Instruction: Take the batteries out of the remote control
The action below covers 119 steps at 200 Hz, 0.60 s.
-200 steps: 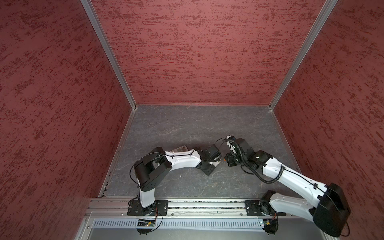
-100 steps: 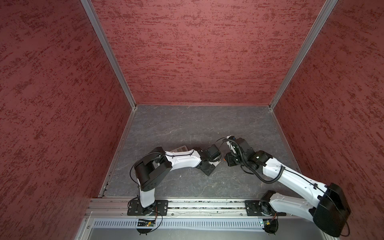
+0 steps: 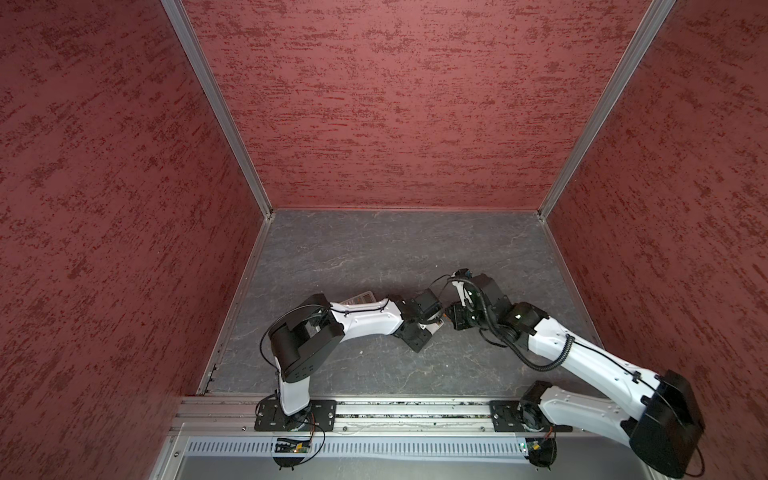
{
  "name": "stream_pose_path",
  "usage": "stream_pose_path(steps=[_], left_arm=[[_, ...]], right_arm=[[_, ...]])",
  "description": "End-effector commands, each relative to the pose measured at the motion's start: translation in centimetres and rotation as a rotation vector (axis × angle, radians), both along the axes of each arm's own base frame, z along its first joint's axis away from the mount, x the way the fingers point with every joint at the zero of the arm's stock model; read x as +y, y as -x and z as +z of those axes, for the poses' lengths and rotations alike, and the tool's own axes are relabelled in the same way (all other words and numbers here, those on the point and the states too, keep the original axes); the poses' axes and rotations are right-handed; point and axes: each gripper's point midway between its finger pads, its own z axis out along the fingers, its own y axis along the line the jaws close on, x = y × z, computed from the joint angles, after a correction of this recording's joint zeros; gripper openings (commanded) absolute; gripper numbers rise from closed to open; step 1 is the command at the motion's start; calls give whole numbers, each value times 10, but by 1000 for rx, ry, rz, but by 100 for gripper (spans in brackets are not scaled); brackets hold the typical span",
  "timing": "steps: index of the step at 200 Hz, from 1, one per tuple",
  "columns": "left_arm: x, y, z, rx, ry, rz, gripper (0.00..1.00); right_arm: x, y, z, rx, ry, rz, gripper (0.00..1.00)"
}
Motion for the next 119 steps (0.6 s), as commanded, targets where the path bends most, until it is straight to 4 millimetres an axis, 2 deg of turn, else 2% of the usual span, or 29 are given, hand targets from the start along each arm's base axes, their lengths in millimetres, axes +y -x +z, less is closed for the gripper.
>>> stream_pose_path(steps=[1,25,80,119], left_arm=[[18,49,-45,208,-84,-58,35],[19,47,-44,201,-87,-52,35],[29,40,-37,183,-96,-28,35],[33,35,-35,171,-95,-11,36]], right_arm=[[20,-13,42,-106,-134,19,0],[17,-9,34,-78,-104,21,0],[-11,8,2,58,87,-7,0],[-22,12,-1,102,163,-19,0]])
